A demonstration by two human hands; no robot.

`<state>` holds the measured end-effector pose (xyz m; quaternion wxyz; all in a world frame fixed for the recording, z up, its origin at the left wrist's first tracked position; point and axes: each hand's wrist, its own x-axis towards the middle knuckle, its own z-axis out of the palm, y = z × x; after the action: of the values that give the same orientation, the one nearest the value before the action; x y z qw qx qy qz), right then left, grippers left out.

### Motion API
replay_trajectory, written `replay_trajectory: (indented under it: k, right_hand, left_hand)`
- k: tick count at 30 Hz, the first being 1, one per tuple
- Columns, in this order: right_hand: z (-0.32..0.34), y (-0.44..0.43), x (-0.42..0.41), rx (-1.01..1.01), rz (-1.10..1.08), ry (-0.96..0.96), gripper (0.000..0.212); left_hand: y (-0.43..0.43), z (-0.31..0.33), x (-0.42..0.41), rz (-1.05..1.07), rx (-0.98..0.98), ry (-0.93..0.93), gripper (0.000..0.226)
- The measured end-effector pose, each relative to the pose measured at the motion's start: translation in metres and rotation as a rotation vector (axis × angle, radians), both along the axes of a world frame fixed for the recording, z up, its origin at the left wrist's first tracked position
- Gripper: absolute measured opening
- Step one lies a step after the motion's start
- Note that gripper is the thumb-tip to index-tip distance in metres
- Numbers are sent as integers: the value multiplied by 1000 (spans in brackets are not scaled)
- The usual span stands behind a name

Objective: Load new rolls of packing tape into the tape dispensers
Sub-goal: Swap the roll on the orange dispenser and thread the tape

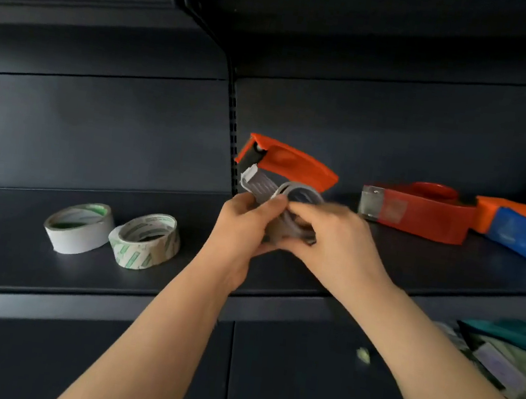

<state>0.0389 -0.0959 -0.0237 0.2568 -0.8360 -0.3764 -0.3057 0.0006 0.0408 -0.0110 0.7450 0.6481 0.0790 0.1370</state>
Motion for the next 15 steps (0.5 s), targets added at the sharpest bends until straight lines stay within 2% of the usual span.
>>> replay_trajectory:
  k: [1,3,5,6,7,9,10,12,15]
  right_hand:
    - [-4,-9,-5,74,59,60,36]
    - [-9,-26,-16,361,162,112,33]
    - [-11,-42,-28,614,156,103,27]
    - [-10,-50,-33,674,131,168,31]
    - [-9,-56,-35,694,126,323,43]
    - [-4,-66,-43,669,253,798,78]
    - [-3,-69,-48,629,362,1010,83]
    - [-8,-70,-62,493,534,1257,60]
    - [-27,-65,-83,486,578,1356,30]
  left_hand:
    - [-1,-3,-6,9,12,-19,24]
    - [-3,-8,-21,23,35,-35,22]
    - [-5,-13,-37,25,27,-38,21]
    - [-8,-13,-46,15,15,-39,22]
    - [-10,-13,-54,-4,-15,-36,25]
    - [-14,-12,-71,-77,-85,-13,32]
    - [-17,-9,-81,-135,-79,14,35]
    - [-24,-7,-101,-229,26,57,34]
    - [-36,-8,-128,-74,152,111,33]
